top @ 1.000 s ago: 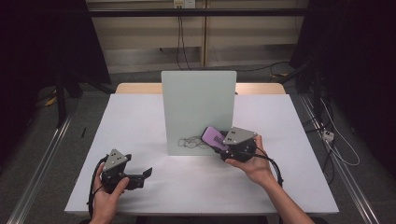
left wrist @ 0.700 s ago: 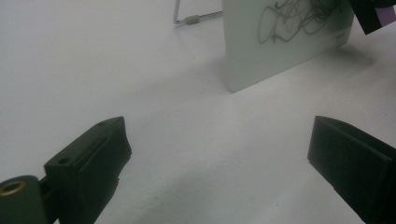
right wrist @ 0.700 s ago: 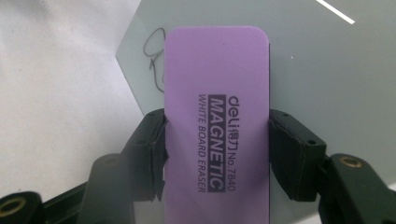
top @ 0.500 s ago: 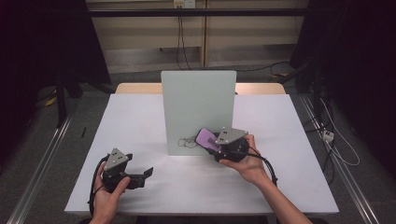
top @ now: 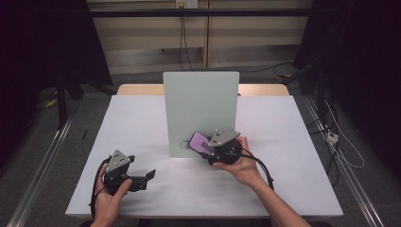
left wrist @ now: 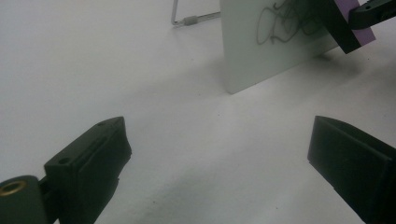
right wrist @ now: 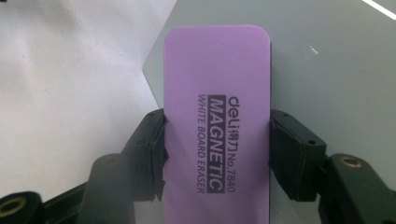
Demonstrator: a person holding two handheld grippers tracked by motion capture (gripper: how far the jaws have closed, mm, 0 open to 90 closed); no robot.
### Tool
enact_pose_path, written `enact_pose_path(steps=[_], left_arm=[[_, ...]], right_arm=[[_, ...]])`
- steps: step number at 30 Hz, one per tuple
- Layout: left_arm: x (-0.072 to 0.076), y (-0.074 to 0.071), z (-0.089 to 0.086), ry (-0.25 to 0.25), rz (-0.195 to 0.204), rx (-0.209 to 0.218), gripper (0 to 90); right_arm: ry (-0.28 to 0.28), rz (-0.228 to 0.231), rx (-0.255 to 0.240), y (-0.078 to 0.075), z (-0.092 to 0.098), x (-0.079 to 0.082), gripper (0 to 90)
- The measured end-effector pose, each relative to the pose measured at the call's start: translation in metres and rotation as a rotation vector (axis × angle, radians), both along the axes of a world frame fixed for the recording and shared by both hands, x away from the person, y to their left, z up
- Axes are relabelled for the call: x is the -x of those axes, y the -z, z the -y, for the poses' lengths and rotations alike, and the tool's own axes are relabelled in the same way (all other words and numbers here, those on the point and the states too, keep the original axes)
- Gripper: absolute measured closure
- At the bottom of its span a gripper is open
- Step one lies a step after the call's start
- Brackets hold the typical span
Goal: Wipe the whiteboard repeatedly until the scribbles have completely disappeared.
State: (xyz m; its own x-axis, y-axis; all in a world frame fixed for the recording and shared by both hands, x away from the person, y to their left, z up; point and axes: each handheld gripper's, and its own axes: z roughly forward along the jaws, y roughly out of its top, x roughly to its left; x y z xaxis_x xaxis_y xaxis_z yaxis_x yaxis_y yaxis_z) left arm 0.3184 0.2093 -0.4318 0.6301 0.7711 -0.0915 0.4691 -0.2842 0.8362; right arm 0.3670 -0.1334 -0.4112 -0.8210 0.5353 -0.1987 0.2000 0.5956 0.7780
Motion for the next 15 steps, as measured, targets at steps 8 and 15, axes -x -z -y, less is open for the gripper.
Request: enact_pose_path(steps=[8,15], left_arm=[[0.001,0.001,-0.002,-0.005,-0.004,0.004,5.2],[0.002,0.000,-0.003,0.000,-0.002,-0.008,5.2]], right_arm=[[0.011,0.015,-0.007,-0.009,0.010,-0.001,41.7],[0.074,0.063,-0.030,-0.025,0.036,0.001,41.7]])
